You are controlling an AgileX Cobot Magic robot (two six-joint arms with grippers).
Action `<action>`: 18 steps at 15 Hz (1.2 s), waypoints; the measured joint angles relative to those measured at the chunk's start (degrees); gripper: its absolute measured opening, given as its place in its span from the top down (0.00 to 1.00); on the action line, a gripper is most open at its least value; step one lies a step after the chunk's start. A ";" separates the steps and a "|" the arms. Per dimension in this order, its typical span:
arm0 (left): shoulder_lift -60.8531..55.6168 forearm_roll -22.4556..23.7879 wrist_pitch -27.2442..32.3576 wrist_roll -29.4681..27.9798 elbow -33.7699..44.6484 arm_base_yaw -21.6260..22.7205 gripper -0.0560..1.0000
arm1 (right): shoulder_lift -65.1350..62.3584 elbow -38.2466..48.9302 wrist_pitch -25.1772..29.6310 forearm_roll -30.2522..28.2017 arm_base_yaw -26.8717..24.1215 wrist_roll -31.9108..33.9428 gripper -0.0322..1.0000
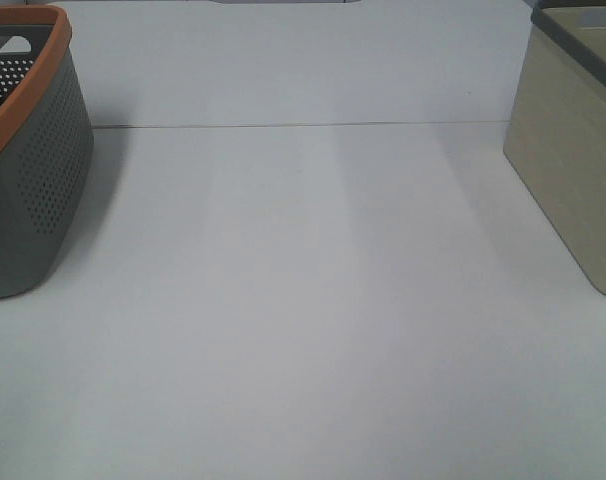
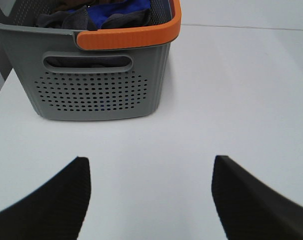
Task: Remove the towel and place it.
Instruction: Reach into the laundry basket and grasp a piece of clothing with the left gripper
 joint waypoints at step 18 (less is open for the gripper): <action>0.00 0.00 0.00 0.00 0.00 0.00 0.33 | 0.00 0.00 0.00 0.00 0.00 0.06 0.35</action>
